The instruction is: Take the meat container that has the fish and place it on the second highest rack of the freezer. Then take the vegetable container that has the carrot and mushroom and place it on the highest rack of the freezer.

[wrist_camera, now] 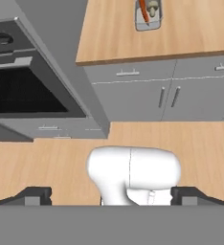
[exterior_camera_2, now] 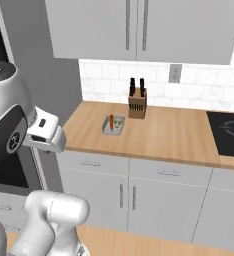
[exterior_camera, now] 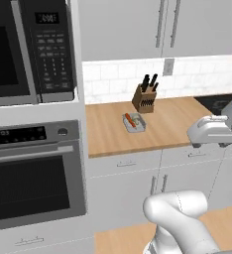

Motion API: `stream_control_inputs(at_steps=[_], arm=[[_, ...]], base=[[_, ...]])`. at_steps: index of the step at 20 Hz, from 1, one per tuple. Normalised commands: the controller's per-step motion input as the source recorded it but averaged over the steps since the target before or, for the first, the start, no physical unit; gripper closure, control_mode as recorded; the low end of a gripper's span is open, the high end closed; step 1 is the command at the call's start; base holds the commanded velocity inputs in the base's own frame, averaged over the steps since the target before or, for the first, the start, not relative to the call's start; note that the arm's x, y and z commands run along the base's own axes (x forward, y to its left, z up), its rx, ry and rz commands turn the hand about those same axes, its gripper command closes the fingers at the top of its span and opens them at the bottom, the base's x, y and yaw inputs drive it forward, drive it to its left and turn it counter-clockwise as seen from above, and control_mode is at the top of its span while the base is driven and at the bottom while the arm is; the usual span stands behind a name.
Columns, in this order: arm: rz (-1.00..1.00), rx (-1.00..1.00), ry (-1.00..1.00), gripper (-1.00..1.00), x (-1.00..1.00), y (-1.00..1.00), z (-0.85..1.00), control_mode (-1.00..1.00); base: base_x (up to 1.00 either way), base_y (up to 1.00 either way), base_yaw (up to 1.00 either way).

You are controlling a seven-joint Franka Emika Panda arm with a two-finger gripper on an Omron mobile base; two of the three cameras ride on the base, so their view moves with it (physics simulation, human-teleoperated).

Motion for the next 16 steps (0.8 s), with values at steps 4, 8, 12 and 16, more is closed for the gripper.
stream_control_inputs(at_steps=[4, 8, 12, 16], arm=[[0.0, 0.0, 0.0, -1.0, 0.0, 0.0, 0.0, 1.0], [0.0, 0.0, 0.0, -1.0, 0.0, 0.0, 0.0, 1.0], [0.0, 0.0, 0.0, -1.0, 0.0, 0.0, 0.0, 1.0], [0.0, 0.0, 0.0, -1.0, 0.0, 0.0, 0.0, 1.0]], base=[[0.49, -0.08, 0.0], [0.55, 0.0, 0.0], [0.62, 0.0, 0.0], [0.27, 0.0, 0.0]])
